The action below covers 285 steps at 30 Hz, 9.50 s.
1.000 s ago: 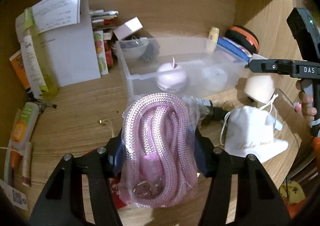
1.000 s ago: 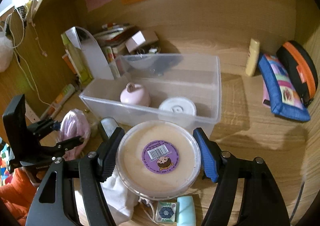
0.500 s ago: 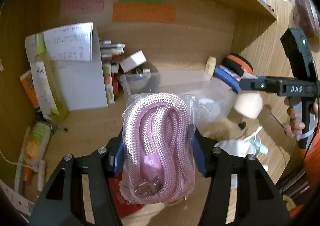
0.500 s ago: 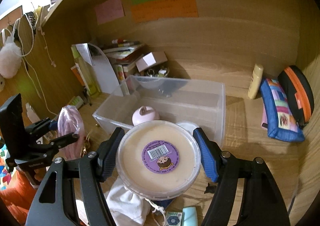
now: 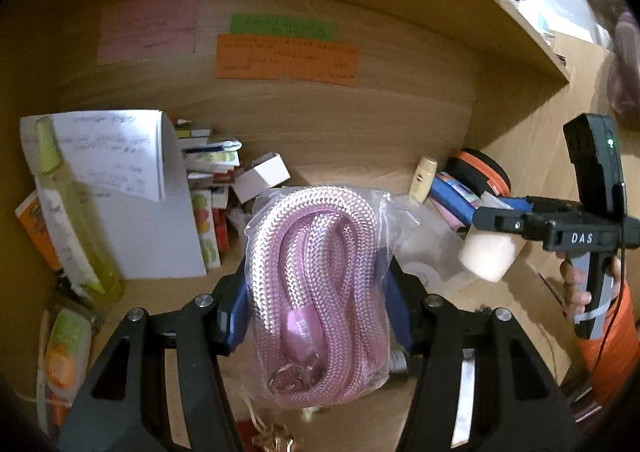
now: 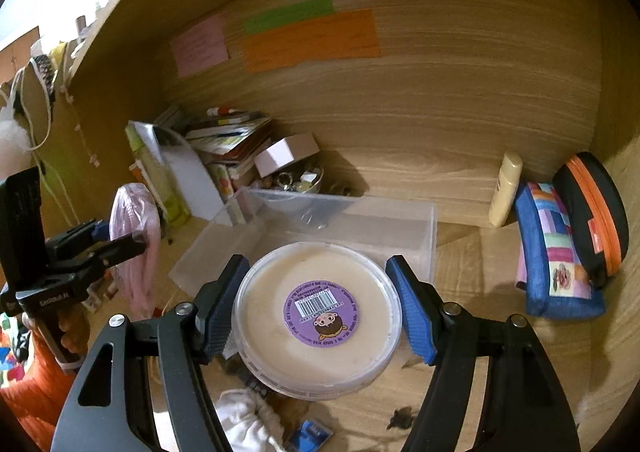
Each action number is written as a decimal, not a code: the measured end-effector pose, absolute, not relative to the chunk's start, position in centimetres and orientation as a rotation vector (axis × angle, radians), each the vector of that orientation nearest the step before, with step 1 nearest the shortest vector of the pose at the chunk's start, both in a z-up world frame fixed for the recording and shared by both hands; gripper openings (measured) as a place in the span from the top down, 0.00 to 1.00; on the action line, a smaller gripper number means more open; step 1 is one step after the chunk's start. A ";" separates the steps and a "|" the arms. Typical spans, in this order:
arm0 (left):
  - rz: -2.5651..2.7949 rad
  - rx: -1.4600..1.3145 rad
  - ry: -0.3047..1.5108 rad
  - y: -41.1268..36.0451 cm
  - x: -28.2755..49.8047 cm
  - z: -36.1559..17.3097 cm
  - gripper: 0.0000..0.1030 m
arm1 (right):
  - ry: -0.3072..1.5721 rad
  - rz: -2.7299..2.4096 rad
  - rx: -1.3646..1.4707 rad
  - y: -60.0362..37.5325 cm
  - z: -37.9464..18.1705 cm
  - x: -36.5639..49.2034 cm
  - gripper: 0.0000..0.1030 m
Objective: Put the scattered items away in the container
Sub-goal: 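Carry the rope bag and tan tub into the clear box and release both, then withdraw both tools from the box back over the table, then grasp the red pouch with the left tool while the right tool grasps the mint-green tube, then carry the red pouch and mint tube into the clear box and open both tools, then withdraw both tools toward the white drawstring bag and green bottle, then grasp the small tan tin with the left tool while the right tool grasps the green flower-print tile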
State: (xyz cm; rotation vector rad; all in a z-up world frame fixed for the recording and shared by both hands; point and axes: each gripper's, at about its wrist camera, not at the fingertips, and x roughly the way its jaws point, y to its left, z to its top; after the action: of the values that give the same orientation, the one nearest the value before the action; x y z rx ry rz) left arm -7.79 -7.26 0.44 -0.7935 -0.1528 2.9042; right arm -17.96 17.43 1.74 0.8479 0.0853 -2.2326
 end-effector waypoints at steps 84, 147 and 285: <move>3.020 -1.074 -0.022 -11.0 -3.9 -3.1 0.06 | 0.277 -2.418 0.829 22.8 -3.1 -9.4 0.19; 2.998 -0.992 -0.211 -11.0 -3.8 -2.5 0.69 | 0.282 -2.370 0.900 24.5 -2.6 -12.3 0.78; 2.732 -1.412 0.053 -6.5 -8.4 -10.8 0.54 | 0.394 -2.227 1.032 22.3 -10.9 -8.0 0.57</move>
State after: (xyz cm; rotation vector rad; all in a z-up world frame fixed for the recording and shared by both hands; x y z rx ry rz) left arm -8.39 -6.49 -10.80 -1.4122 0.0530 2.7317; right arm -7.97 22.28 -10.88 1.0318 0.3938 -2.2266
